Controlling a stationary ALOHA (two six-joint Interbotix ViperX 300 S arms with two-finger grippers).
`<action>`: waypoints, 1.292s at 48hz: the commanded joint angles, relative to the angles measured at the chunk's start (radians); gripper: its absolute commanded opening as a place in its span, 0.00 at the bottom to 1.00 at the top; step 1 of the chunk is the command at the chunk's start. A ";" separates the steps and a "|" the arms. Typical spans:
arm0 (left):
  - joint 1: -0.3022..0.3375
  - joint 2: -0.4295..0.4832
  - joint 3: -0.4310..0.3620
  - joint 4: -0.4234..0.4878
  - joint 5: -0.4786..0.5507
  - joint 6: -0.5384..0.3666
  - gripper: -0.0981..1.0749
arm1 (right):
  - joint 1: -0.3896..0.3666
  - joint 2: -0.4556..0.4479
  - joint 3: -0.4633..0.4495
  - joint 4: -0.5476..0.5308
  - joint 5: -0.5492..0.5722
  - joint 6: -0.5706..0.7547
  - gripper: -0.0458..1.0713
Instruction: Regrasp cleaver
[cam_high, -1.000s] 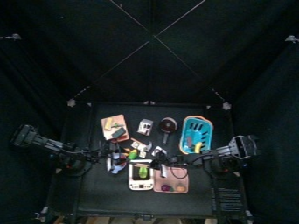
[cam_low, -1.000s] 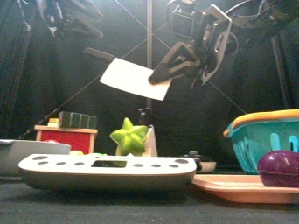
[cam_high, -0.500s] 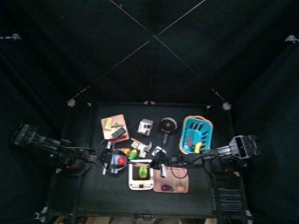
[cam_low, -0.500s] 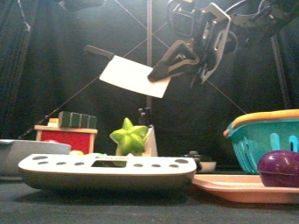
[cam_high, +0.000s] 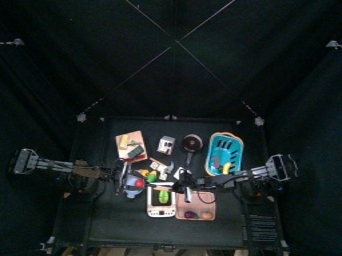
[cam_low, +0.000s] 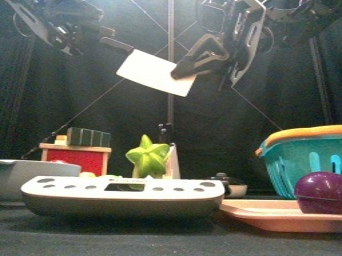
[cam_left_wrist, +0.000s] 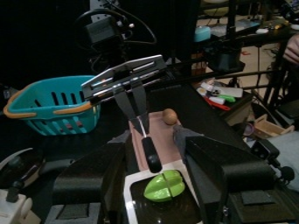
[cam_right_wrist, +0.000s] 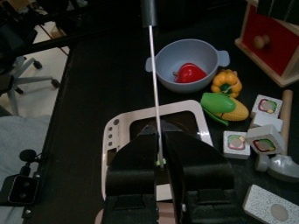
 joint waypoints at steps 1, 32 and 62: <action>-0.002 0.003 0.006 -0.008 -0.052 0.020 0.78 | 0.006 -0.026 -0.015 -0.002 -0.005 -0.002 0.31; -0.002 0.106 0.023 -0.255 -0.063 0.029 0.76 | 0.008 -0.020 -0.012 -0.005 -0.003 -0.002 0.31; -0.011 0.121 0.018 -0.267 -0.071 0.029 0.55 | 0.005 0.008 -0.018 0.000 -0.003 -0.002 0.31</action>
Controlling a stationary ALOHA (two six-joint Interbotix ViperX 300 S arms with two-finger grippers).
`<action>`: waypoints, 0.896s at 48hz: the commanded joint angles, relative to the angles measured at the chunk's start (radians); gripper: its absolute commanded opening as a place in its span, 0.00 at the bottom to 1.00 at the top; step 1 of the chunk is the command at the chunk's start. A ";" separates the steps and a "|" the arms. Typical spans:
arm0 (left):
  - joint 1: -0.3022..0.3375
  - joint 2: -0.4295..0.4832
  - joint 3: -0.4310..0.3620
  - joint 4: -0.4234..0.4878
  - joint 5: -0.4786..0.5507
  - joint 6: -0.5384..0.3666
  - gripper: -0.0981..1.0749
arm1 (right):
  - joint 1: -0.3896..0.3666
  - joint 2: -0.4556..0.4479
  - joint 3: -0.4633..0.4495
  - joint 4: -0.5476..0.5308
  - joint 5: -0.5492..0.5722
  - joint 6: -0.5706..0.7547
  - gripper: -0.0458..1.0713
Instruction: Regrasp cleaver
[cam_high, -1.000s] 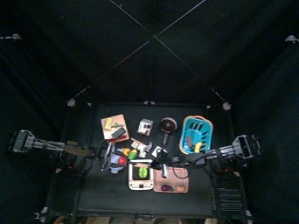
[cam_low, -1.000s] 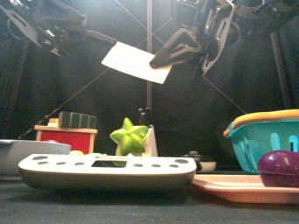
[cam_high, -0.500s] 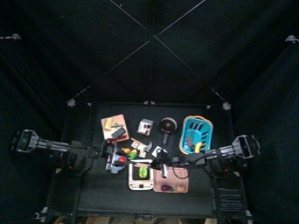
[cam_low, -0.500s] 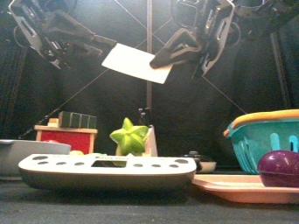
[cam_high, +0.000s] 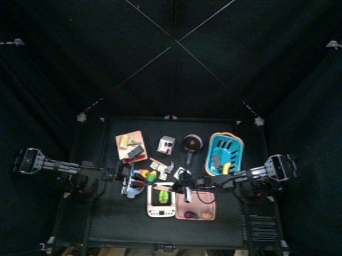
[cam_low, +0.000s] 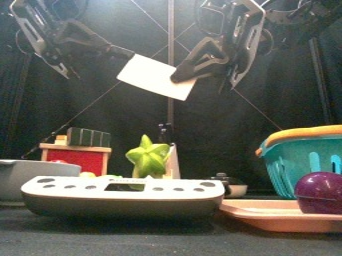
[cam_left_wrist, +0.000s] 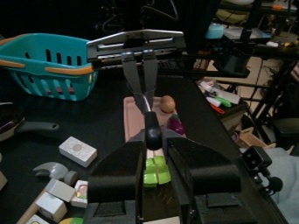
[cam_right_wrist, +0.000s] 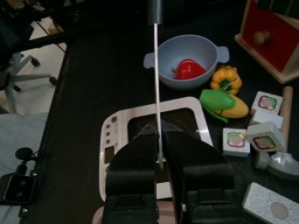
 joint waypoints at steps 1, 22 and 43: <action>-0.006 0.009 -0.025 -0.003 -0.011 0.000 0.55 | 0.003 -0.009 -0.018 0.002 -0.005 -0.003 0.31; -0.014 0.048 -0.037 -0.026 -0.002 -0.006 0.59 | 0.003 0.015 -0.037 0.002 0.038 -0.003 0.31; -0.021 0.072 -0.051 -0.044 0.020 -0.006 0.67 | 0.003 0.018 -0.048 0.002 0.048 -0.003 0.31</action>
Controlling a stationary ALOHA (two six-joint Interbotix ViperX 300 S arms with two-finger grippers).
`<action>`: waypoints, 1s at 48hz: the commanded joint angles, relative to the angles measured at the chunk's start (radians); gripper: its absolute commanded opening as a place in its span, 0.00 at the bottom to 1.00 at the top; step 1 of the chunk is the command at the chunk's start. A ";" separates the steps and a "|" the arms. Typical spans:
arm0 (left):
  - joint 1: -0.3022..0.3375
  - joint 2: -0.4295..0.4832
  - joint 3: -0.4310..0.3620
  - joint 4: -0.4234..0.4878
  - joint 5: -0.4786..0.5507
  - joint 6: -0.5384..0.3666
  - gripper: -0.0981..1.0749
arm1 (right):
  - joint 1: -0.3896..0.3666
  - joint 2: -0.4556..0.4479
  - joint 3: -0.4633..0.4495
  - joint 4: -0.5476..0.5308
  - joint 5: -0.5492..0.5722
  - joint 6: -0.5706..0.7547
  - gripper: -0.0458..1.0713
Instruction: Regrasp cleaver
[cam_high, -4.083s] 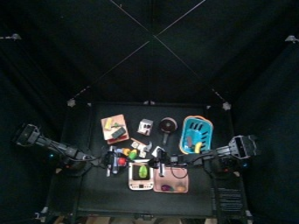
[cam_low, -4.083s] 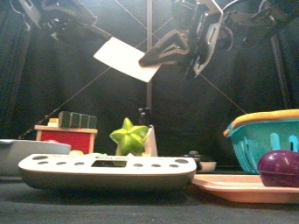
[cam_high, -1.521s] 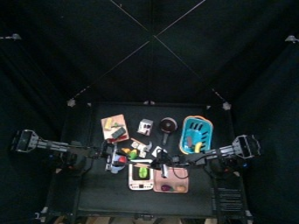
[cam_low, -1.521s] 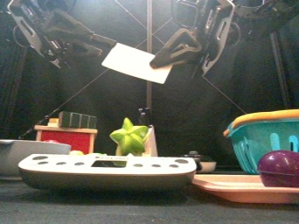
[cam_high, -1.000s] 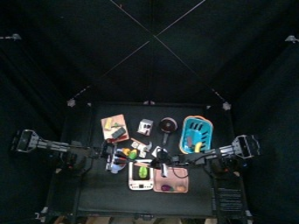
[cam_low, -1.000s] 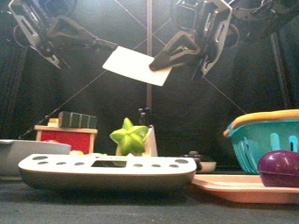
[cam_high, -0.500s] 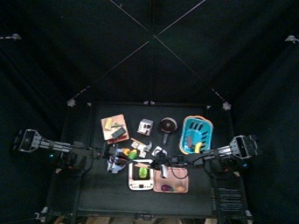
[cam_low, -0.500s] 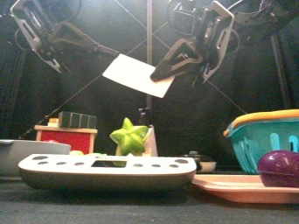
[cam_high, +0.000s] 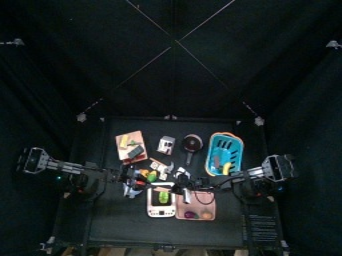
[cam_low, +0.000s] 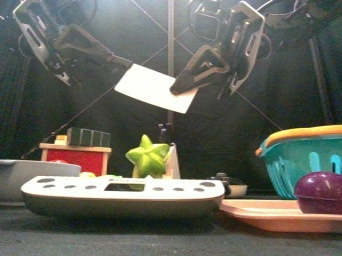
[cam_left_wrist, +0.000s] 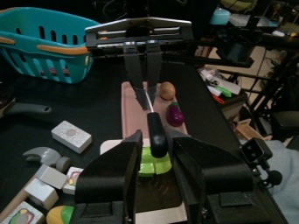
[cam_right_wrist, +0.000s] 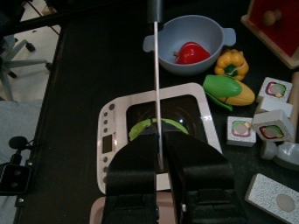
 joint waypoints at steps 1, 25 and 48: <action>0.000 0.008 -0.031 -0.003 -0.003 0.002 0.66 | -0.002 -0.017 -0.026 0.000 -0.005 -0.002 0.31; 0.000 0.021 -0.011 -0.006 -0.009 0.008 0.34 | 0.003 -0.017 -0.026 -0.003 0.028 -0.002 0.30; -0.038 0.029 0.040 -0.009 -0.017 0.003 0.34 | 0.005 -0.037 -0.034 -0.005 0.044 -0.003 0.30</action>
